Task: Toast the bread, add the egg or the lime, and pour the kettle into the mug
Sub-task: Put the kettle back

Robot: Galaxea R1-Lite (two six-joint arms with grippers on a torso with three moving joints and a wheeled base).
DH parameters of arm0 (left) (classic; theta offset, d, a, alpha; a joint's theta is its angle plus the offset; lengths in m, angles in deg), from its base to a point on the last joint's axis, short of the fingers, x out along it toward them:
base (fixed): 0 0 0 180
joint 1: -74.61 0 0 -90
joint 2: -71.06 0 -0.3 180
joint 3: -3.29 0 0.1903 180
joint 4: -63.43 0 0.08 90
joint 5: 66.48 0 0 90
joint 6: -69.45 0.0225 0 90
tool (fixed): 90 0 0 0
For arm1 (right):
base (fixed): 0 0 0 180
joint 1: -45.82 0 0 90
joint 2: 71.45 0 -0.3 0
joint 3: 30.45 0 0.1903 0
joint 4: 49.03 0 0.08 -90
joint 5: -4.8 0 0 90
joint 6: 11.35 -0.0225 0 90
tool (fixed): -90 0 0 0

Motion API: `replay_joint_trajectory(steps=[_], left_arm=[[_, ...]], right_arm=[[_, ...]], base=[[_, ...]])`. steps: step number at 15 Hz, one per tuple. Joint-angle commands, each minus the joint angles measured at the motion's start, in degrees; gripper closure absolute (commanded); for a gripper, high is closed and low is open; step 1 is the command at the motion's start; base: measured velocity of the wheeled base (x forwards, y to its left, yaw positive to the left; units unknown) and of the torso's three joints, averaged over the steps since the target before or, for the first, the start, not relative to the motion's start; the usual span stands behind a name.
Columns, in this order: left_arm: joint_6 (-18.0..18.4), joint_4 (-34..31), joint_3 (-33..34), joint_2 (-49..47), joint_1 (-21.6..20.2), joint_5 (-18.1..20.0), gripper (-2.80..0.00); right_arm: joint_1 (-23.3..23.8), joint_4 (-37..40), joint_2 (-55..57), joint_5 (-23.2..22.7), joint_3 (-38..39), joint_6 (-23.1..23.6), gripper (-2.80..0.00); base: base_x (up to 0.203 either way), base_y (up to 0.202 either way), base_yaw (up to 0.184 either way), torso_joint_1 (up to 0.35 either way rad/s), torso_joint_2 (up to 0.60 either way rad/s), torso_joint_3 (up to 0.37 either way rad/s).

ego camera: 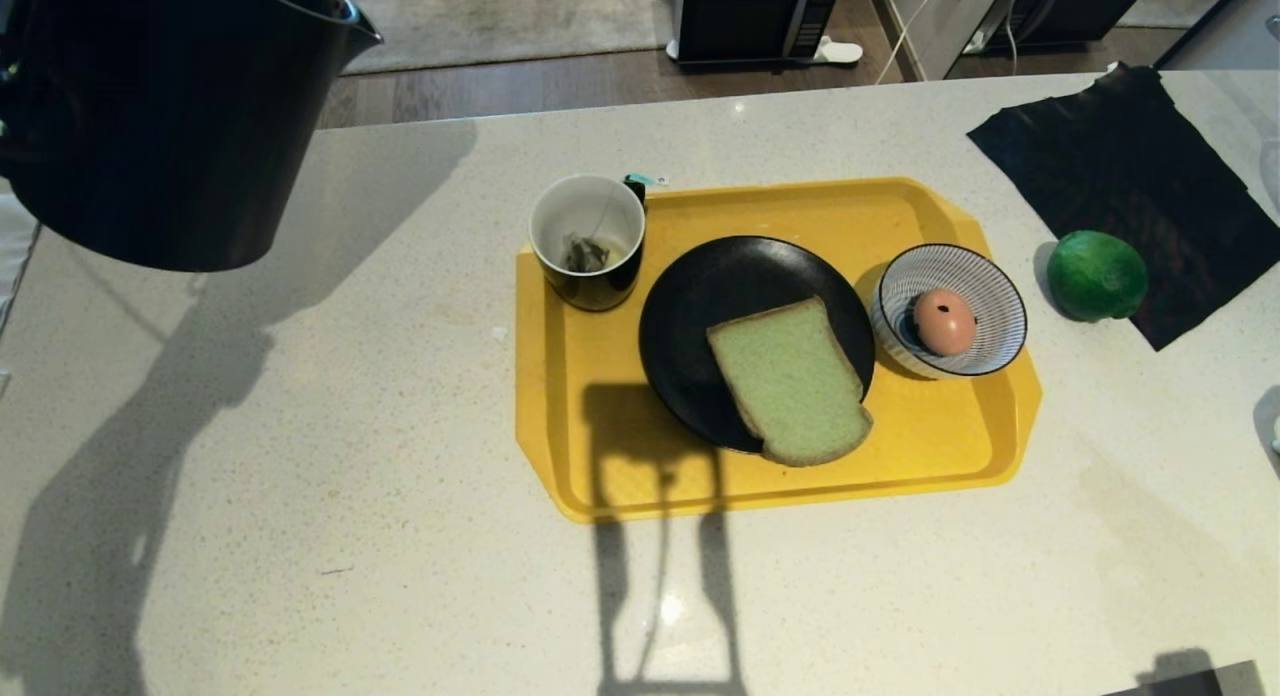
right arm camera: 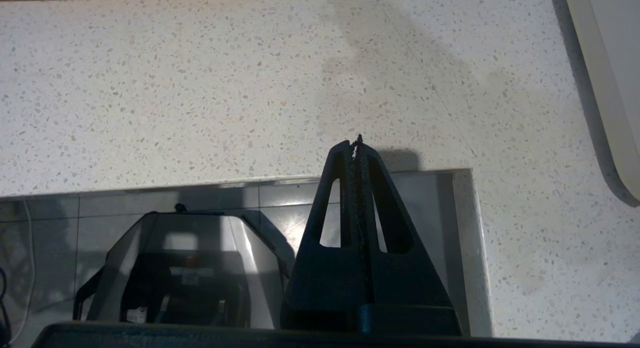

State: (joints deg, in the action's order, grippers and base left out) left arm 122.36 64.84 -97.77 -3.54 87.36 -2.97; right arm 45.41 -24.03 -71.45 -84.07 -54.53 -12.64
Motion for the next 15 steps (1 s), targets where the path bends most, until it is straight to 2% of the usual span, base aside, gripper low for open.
replay_joint_trajectory(steps=[1, 3, 8, 11, 15], left_arm=[[-0.9, 7.8, 4.8, 0.4, -1.3, -2.2, 0.0], [-5.0, 15.4, 10.1, -0.1, -1.4, -3.6, 0.0], [-15.7, 33.3, 21.9, -1.7, -1.6, -3.8, 0.0], [-17.0, 40.7, 23.6, -5.7, -3.8, -3.4, 0.0], [-16.9, 57.0, 23.8, -13.9, -7.8, -3.4, 0.0]], right_arm=[[0.0, 0.0, 0.0, 0.0, 0.0, 0.0, 0.0], [0.0, 0.0, 0.0, 0.0, 0.0, 0.0, 0.0], [0.0, 0.0, 0.0, 0.0, 0.0, 0.0, 0.0], [0.0, 0.0, 0.1, 0.1, 0.0, 0.0, 0.0], [0.0, 0.0, 0.1, 0.0, 0.0, 0.0, 0.0]], base=[[0.0, 0.0, 0.0, 0.0, 0.0, 0.0], [0.0, 0.0, 0.0, 0.0, 0.0, 0.0], [0.0, 0.0, 0.0, 0.0, 0.0, 0.0], [0.0, 0.0, 0.0, 0.0, 0.0, 0.0], [0.0, 0.0, 0.0, 0.0, 0.0, 0.0]])
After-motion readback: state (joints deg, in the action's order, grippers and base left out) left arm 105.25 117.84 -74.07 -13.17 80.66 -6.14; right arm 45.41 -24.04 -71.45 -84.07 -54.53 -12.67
